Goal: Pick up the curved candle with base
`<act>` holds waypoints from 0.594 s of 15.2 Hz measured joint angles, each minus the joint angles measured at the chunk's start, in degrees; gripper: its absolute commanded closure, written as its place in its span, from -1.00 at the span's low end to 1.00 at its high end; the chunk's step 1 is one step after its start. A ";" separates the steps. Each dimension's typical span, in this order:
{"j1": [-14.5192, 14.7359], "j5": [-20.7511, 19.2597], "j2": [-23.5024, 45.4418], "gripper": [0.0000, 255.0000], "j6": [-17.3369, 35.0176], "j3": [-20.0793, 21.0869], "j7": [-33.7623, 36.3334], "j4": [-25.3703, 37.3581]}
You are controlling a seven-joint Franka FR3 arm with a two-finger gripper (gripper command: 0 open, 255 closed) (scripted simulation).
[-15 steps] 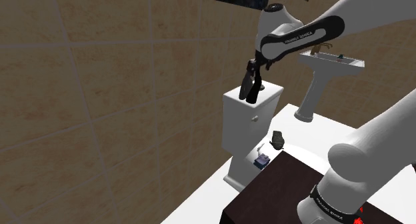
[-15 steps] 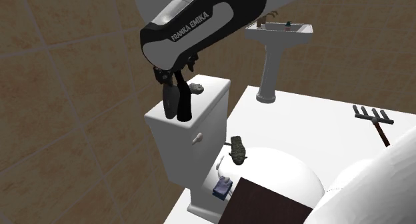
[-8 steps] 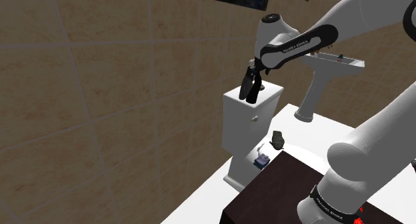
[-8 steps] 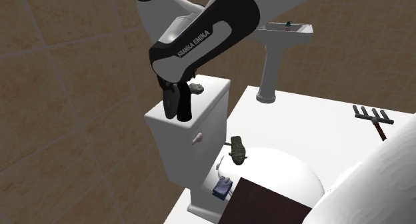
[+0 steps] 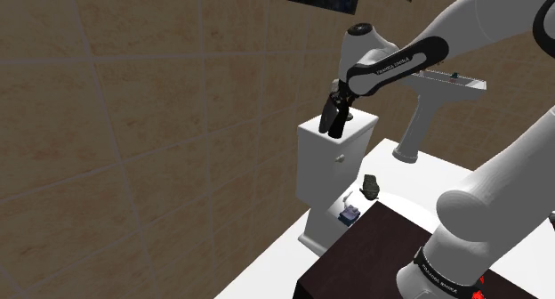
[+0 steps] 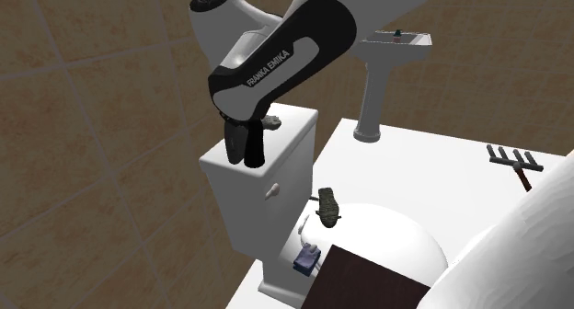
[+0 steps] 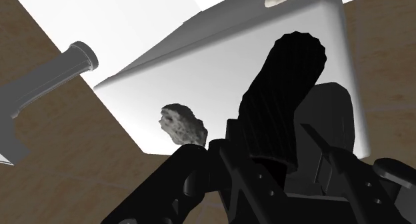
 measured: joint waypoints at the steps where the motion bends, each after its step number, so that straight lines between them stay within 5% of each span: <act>1: 0.00 0.00 -0.01 1.00 0.00 0.00 0.00 -0.01; 9: 0.28 1.39 -0.90 1.00 -1.94 -0.12 -1.74 1.28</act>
